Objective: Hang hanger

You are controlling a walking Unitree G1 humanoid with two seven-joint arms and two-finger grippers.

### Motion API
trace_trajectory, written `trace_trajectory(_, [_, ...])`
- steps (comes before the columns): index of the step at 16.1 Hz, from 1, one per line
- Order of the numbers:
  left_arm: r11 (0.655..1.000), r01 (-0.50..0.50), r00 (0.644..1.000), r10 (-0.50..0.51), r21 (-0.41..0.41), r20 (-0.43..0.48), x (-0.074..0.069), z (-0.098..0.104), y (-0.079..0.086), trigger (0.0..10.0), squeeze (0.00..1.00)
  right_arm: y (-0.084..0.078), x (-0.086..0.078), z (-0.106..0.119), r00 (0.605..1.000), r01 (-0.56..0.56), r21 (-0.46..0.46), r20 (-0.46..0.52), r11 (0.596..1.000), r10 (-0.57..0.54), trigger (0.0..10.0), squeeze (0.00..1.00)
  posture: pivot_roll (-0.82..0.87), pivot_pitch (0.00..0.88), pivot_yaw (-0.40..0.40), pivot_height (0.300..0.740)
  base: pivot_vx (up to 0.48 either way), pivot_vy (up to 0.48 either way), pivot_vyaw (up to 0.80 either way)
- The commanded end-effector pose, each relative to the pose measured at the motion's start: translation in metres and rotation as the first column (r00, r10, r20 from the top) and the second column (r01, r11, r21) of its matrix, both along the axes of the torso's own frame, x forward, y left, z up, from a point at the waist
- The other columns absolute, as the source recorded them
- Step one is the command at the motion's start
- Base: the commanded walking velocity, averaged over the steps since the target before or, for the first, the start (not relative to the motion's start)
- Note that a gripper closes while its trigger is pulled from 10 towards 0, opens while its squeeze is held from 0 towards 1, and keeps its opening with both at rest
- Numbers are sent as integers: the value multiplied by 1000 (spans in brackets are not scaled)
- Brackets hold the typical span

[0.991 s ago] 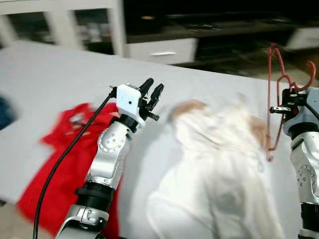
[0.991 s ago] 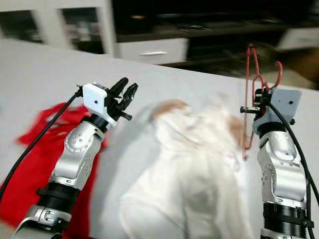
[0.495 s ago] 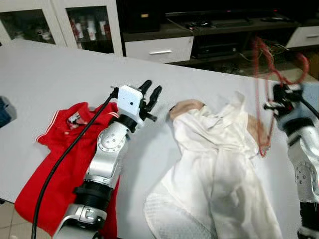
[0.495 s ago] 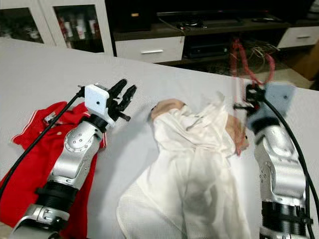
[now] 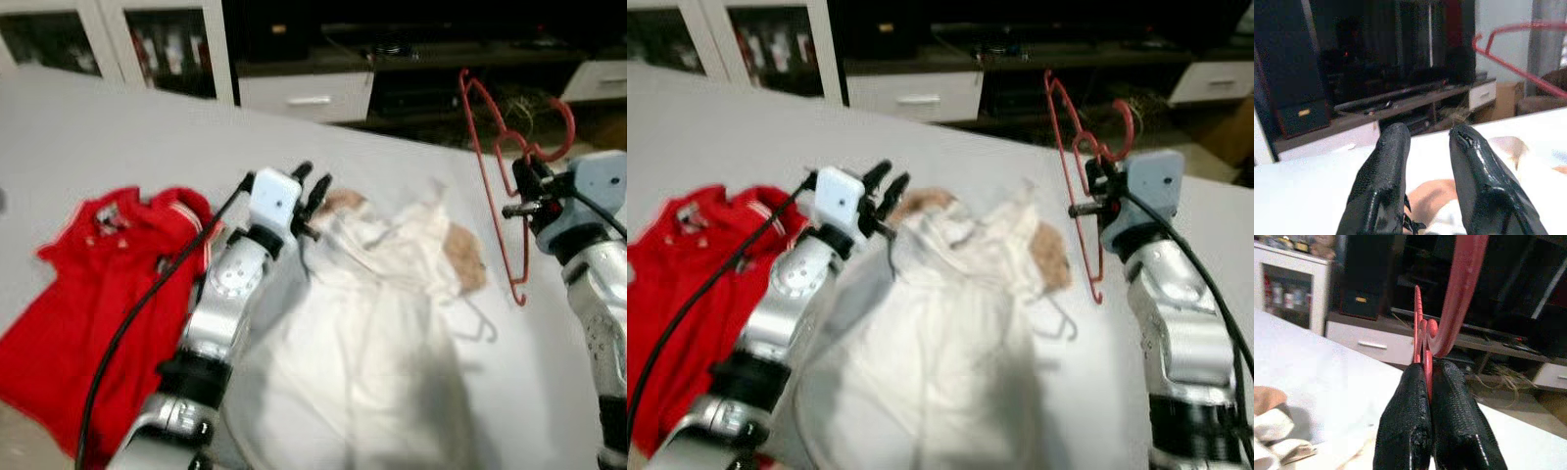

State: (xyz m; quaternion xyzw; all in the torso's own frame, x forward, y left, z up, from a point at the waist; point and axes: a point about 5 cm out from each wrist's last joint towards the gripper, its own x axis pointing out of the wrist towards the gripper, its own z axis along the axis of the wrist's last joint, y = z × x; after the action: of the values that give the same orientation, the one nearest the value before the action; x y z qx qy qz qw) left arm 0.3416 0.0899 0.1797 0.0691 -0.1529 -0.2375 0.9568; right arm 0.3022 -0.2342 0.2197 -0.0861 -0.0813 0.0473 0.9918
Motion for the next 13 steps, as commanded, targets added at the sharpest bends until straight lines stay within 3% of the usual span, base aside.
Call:
trace_trajectory(1, [1000, 2, 1000, -2, -18, -4, 0, 1, 0, 10000, 0, -1, -2, 5, 1000, -3, -10, 13, 1000, 3, 10000, 0, -1, 42, -9, 740, 0, 0, 0])
trace_trajectory(5, [999, -14, 999, 15, 29, -44, 3, -4, 0, 10000, 0, -3, -2, 6, 1000, -3, -8, 11, 1000, 3, 10000, 0, -1, 43, -13, 740, 0, 0, 0])
trace_trajectory(6, [995, 20, 989, -5, 100, -148, 4, -20, -4, 10000, 0, -3, -3, 6, 1000, -10, -11, 9, 1000, 10, 10000, 0, 0, 43, -14, 740, 0, 0, 0])
trace_trajectory(7, [991, 44, 981, -18, 127, -195, 3, -27, -5, 10000, 0, -2, -2, 6, 1000, -12, -12, 9, 1000, 12, 10000, 0, 0, 43, -14, 740, 0, 0, 0])
trace_trajectory(9, [925, 229, 894, -77, 303, -441, -14, -79, -10, 10000, 0, 0, -2, 6, 1000, -21, -17, 7, 1000, 21, 10000, 0, 1, 43, -14, 740, 0, 0, 0])
trace_trajectory(11, [905, 298, 840, -97, 304, -534, -24, -93, -10, 10000, 0, 0, -2, 6, 1000, -24, -15, 6, 1000, 24, 10000, 0, 4, 46, -15, 740, 0, 0, 0])
trace_trajectory(13, [863, 379, 785, -110, 333, -609, -37, -106, -7, 10000, 0, 2, -3, 4, 999, -38, -19, -3, 999, 38, 10000, 0, 12, 53, -22, 740, 0, 0, 0])
